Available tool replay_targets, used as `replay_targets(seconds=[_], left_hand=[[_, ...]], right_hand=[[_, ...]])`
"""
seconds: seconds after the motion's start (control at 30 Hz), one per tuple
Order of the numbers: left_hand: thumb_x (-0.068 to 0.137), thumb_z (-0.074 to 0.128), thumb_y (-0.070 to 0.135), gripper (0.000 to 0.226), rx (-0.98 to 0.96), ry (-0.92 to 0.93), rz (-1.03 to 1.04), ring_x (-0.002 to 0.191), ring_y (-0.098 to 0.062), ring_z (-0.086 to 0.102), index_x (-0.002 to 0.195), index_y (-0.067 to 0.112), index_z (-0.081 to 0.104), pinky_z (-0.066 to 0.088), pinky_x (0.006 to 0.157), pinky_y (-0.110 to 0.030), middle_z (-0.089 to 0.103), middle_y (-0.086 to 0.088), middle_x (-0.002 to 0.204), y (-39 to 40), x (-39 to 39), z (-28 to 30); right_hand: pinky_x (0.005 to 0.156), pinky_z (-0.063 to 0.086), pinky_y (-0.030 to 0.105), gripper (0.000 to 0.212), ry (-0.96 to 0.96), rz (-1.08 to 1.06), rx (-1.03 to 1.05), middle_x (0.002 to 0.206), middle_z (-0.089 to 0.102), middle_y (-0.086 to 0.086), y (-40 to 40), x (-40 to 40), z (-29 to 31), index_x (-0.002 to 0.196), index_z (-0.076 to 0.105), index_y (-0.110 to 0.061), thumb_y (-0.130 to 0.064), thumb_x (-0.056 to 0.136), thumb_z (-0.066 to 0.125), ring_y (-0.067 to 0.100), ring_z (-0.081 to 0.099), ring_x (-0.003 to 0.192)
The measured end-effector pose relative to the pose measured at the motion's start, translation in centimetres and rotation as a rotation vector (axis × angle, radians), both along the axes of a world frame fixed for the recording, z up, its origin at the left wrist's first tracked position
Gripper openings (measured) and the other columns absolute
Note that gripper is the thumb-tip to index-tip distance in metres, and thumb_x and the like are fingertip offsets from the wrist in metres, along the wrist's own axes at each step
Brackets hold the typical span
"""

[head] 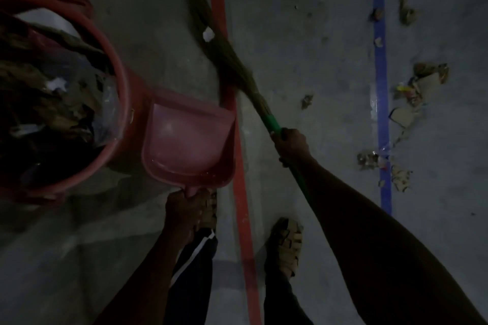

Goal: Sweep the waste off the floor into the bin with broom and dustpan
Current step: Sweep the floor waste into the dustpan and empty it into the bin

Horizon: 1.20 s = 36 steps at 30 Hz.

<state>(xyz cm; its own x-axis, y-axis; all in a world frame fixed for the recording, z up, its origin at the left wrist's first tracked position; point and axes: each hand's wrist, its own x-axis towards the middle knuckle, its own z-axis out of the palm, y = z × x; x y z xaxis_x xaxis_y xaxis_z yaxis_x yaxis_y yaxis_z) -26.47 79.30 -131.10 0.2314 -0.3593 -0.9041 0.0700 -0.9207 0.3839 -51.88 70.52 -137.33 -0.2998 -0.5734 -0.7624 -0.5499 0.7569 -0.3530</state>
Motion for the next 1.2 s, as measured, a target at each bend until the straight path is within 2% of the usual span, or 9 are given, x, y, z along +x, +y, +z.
replay_targets(seconds=[0.2, 0.33, 0.4, 0.57, 0.77, 0.9, 0.97, 1.07, 1.2], left_hand=[[0.091, 0.069, 0.005, 0.034, 0.003, 0.015, -0.054, 0.029, -0.009, 0.038, 0.061, 0.005, 0.052, 0.029, 0.034, -0.015, 0.046, -0.002, 0.043, -3.8, -1.5, 0.2], [0.086, 0.079, 0.019, 0.039, -0.025, -0.066, -0.14, 0.031, -0.014, 0.034, 0.062, 0.012, 0.05, 0.027, 0.04, -0.018, 0.042, -0.003, 0.045, -7.3, -3.6, -1.4], [0.087, 0.078, 0.019, 0.037, -0.051, -0.066, -0.157, 0.031, -0.014, 0.033, 0.064, 0.011, 0.049, 0.028, 0.042, -0.019, 0.042, -0.005, 0.047, -8.9, -5.2, -2.0], [0.087, 0.08, 0.021, 0.037, -0.088, -0.082, -0.224, 0.036, -0.015, 0.036, 0.066, 0.014, 0.049, 0.029, 0.041, -0.021, 0.044, -0.001, 0.046, -12.1, -9.6, -2.9], [0.085, 0.08, 0.026, 0.032, -0.114, -0.128, -0.253, 0.034, -0.015, 0.037, 0.071, 0.009, 0.058, 0.031, 0.044, -0.021, 0.045, 0.0, 0.044, -13.3, -14.1, -3.2], [0.088, 0.077, 0.022, 0.021, -0.141, -0.147, -0.248, 0.034, -0.012, 0.035, 0.085, 0.006, 0.064, 0.029, 0.04, -0.019, 0.043, 0.002, 0.044, -13.1, -15.9, -3.7], [0.088, 0.076, 0.02, 0.019, -0.135, -0.148, -0.231, 0.034, -0.011, 0.034, 0.088, 0.006, 0.064, 0.028, 0.039, -0.019, 0.042, 0.003, 0.044, -13.0, -16.8, -4.1], [0.087, 0.078, 0.019, 0.024, -0.122, -0.156, -0.221, 0.033, -0.013, 0.034, 0.078, 0.007, 0.059, 0.029, 0.04, -0.019, 0.043, -0.002, 0.047, -12.6, -17.9, -4.9], [0.087, 0.078, 0.02, 0.03, -0.114, -0.143, -0.218, 0.033, -0.014, 0.035, 0.073, 0.008, 0.055, 0.031, 0.043, -0.019, 0.043, -0.006, 0.05, -12.0, -19.8, -5.4]], right_hand=[[0.042, 0.052, 0.03, 0.033, 0.164, -0.088, 0.044, 0.073, 0.063, 0.009, 3.4, -6.9, 0.0, 0.095, 0.057, -0.011, -0.043, 0.099, 0.051, 0.024, 0.064, 0.051], [0.05, 0.059, 0.046, 0.044, 0.296, -0.238, 0.029, 0.072, 0.066, 0.013, 7.6, -12.1, -1.0, 0.084, 0.054, -0.015, -0.057, 0.092, 0.045, 0.031, 0.066, 0.052], [0.056, 0.059, 0.047, 0.048, 0.383, -0.251, 0.01, 0.071, 0.065, 0.012, 9.2, -14.2, -1.2, 0.084, 0.052, -0.018, -0.065, 0.087, 0.039, 0.032, 0.065, 0.057], [0.058, 0.043, 0.031, 0.033, 0.506, -0.258, -0.193, 0.075, 0.064, 0.008, 10.9, -18.0, 0.5, 0.104, 0.059, -0.01, -0.041, 0.098, 0.051, 0.027, 0.062, 0.067], [0.048, 0.03, 0.028, 0.024, 0.405, -0.243, -0.429, 0.066, 0.053, 0.0, 8.8, -20.3, 1.0, 0.101, 0.06, -0.01, -0.034, 0.098, 0.057, 0.017, 0.05, 0.055], [0.043, 0.034, 0.026, 0.027, 0.254, -0.177, -0.498, 0.059, 0.05, -0.006, 5.0, -20.9, 0.3, 0.094, 0.058, -0.017, -0.043, 0.098, 0.052, 0.006, 0.049, 0.049], [0.044, 0.04, 0.028, 0.034, 0.191, -0.166, -0.485, 0.06, 0.053, -0.005, 2.6, -21.6, -0.8, 0.093, 0.058, -0.016, -0.049, 0.096, 0.047, 0.007, 0.052, 0.049], [0.046, 0.054, 0.046, 0.035, 0.03, -0.18, -0.396, 0.067, 0.064, 0.008, -1.5, -22.1, -1.6, 0.098, 0.061, -0.014, -0.047, 0.096, 0.049, 0.024, 0.063, 0.051], [0.049, 0.059, 0.047, 0.035, -0.066, -0.227, -0.174, 0.077, 0.067, 0.015, -6.7, -23.2, -1.8, 0.102, 0.06, -0.006, -0.04, 0.1, 0.051, 0.029, 0.069, 0.057]])
